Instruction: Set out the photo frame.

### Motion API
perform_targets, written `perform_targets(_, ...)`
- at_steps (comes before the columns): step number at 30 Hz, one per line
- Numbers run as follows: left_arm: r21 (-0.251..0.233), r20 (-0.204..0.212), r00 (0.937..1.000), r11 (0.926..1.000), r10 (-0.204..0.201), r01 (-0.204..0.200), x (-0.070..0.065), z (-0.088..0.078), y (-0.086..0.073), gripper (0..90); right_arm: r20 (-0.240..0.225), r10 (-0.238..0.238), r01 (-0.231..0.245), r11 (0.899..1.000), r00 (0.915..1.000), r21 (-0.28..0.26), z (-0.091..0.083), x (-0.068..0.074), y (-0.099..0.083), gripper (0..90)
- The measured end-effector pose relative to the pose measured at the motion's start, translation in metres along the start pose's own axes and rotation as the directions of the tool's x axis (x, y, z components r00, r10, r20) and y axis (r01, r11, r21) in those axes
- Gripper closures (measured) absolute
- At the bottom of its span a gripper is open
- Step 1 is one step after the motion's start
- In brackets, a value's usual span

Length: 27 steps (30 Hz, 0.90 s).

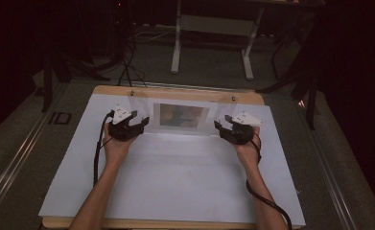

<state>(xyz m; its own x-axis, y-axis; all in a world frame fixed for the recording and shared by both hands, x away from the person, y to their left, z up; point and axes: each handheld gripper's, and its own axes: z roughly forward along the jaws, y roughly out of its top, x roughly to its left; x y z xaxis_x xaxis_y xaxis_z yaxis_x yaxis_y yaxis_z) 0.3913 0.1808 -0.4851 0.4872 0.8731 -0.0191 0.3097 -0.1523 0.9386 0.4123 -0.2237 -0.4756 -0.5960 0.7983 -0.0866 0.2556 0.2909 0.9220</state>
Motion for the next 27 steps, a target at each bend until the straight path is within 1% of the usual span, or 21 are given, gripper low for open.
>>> perform_targets(3, 0.006, 0.003, 1.0, 1.0, 0.005, -0.005, -0.001, -0.003, 0.002, 42.5, 0.0, 0.005, -0.005, 1.0, 1.0, -0.005, -0.006, 0.003, 0.002, 45.4)
perform_targets(6, 0.013, 0.005, 1.0, 0.9999, -0.007, 0.007, -0.003, -0.006, 0.005, 42.5, -0.005, 0.023, -0.023, 1.0, 0.9997, 0.002, -0.009, 0.004, 0.001, 45.4)
perform_targets(10, 0.023, 0.017, 0.9992, 0.9991, -0.036, 0.035, -0.003, -0.008, 0.005, 42.7, -0.011, 0.044, -0.044, 0.999, 0.999, 0.0, -0.013, 0.005, 0.001, 45.2)
perform_targets(11, 0.023, 0.017, 0.9992, 0.9991, -0.036, 0.035, -0.003, -0.008, 0.005, 42.6, -0.011, 0.044, -0.044, 0.999, 0.999, 0.0, -0.013, 0.005, 0.001, 45.2)
perform_targets(12, 0.033, 0.025, 0.9983, 0.998, -0.054, 0.053, -0.003, -0.008, 0.004, 42.6, -0.012, 0.05, -0.05, 0.999, 0.9987, -0.002, -0.014, 0.005, 0.001, 45.2)
perform_targets(14, 0.036, 0.026, 0.9974, 0.9972, -0.067, 0.066, -0.003, -0.009, 0.003, 42.8, -0.021, 0.064, -0.064, 0.998, 0.9977, -0.007, -0.016, 0.006, 0.002, 45.1)
perform_targets(16, 0.053, 0.026, 0.9964, 0.9954, -0.081, 0.08, -0.004, -0.01, 0.002, 42.8, -0.027, 0.069, -0.069, 0.998, 0.9972, -0.009, -0.017, 0.006, 0.002, 45.0)
perform_targets(18, 0.048, 0.023, 0.9952, 0.9944, -0.095, 0.094, -0.005, -0.014, 0.002, 42.9, -0.036, 0.076, -0.076, 0.997, 0.9965, -0.008, -0.017, 0.007, 0.002, 45.1)
perform_targets(22, 0.056, 0.013, 0.9951, 0.9937, -0.098, 0.097, -0.008, -0.018, 0.002, 42.9, -0.051, 0.09, -0.09, 0.996, 0.9947, -0.011, -0.018, 0.007, 0.001, 44.9)
perform_targets(25, 0.061, 0.013, 0.9938, 0.9921, -0.11, 0.109, -0.009, -0.019, -0.001, 42.9, -0.054, 0.094, -0.094, 0.996, 0.9942, -0.007, -0.019, 0.008, 0.0, 44.7)
perform_targets(27, 0.065, 0.012, 0.9942, 0.9923, -0.107, 0.106, -0.01, -0.021, -0.001, 42.9, -0.052, 0.095, -0.095, 0.995, 0.9941, -0.011, -0.02, 0.01, -0.002, 44.7)
